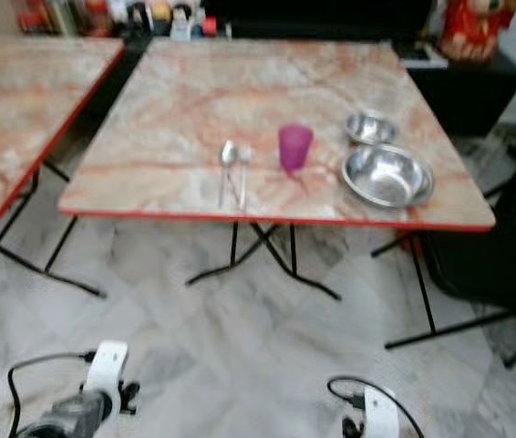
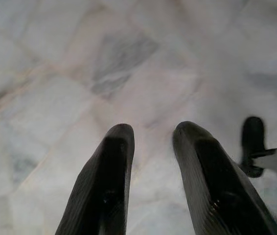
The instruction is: Setting the table
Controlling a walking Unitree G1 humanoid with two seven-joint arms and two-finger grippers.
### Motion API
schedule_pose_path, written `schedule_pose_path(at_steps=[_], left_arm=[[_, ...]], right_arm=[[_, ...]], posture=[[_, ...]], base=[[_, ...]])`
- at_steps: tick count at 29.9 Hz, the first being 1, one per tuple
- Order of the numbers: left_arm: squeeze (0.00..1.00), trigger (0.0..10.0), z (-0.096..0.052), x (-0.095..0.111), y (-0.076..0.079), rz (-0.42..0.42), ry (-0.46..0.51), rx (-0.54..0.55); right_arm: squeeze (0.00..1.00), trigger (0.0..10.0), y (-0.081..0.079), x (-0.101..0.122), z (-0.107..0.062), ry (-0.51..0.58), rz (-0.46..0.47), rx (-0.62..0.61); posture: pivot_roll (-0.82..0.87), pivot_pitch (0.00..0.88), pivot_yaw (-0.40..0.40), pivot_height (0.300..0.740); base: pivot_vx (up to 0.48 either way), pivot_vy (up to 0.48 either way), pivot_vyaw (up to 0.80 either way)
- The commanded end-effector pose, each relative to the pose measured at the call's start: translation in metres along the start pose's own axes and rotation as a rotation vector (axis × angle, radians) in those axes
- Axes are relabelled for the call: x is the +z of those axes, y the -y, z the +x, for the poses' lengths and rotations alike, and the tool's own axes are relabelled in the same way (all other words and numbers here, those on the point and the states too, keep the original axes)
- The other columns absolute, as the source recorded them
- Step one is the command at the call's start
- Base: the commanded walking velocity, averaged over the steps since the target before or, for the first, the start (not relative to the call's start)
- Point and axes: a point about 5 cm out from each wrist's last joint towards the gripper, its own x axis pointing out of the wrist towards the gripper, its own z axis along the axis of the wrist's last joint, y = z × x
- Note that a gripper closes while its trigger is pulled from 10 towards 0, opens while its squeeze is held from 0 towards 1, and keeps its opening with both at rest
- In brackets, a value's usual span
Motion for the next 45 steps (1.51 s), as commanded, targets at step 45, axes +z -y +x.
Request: schedule_pose_path(at_steps=[45], left_arm=[[0.0, 10.0, 0.0005, -0.0022, 0.0048, 0.008, -0.014, -0.023]], right_arm=[[0.0, 10.0, 0.0048, -0.0021, -0.0014, -0.001, 0.02, -0.018]], posture=[[-0.04, 0.104, -0.006, 0.74]], base=[[0.195, 0.0, 0.0]])
